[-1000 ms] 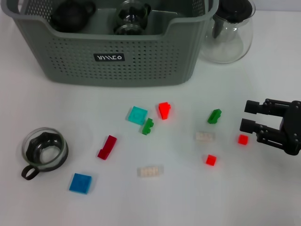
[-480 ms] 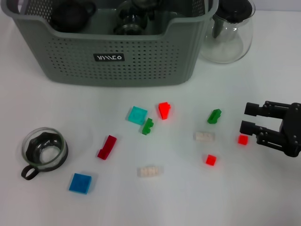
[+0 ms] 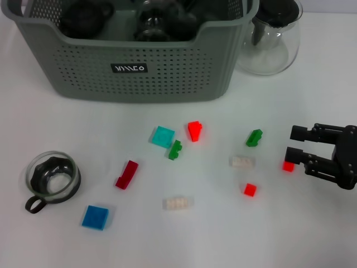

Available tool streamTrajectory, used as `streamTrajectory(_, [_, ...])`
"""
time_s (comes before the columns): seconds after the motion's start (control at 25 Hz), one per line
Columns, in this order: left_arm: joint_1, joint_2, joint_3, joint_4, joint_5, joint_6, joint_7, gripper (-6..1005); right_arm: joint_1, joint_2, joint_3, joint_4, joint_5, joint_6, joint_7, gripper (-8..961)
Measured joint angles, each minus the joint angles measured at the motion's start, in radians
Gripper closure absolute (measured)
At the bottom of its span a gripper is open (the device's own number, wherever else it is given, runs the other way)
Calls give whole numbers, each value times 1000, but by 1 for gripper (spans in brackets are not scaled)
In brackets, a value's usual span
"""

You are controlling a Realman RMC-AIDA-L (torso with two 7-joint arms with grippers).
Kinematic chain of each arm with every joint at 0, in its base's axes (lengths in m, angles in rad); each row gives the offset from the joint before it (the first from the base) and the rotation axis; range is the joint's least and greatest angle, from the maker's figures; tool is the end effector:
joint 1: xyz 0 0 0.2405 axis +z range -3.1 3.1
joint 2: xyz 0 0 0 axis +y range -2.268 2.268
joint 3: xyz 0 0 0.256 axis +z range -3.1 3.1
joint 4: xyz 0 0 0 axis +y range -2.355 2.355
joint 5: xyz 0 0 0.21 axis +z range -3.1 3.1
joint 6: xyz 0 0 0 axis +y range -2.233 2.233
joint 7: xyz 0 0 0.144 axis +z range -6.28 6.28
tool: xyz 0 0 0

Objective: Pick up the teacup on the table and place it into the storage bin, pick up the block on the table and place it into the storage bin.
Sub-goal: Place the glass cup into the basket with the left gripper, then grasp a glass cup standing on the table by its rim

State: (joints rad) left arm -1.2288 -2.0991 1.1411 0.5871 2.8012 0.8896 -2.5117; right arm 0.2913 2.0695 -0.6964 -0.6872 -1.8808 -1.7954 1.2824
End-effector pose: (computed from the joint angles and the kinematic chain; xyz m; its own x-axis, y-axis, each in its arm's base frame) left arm -0.0813 0.4882 -0.0451 0.8835 0.4658 -0.0494 0.3297 -0.6934 -0.6407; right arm 0.2985 0.2500 0.0177 0.7061 -0.3391 -0.6217 -0.4746 -0.8782 -0.0600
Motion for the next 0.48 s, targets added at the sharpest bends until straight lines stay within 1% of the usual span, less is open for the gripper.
streamTrajectory(0.2, [11,5,-7,10,0,3,-10,850,0,0,0,0,0,0,0,419])
streamTrajectory(0.28, [34,0,-26,62,-8,14,-10,841,1,0,0,0,0,2,0,419])
streamTrajectory(0.36, [92,-22,-62,177,-39,50,5,775,2,0,0,0,0,3,0,418])
streamTrajectory(0.4, [146,-40,-87,273,-79,82,28,743,3,0,0,0,0,3,0,418])
streamTrajectory(0.44, [213,-57,-112,404,-151,118,70,710,4,0,0,0,0,4,0,418])
streamTrajectory(0.48, [261,-61,-125,479,-221,149,102,677,4,0,1,0,0,4,0,418])
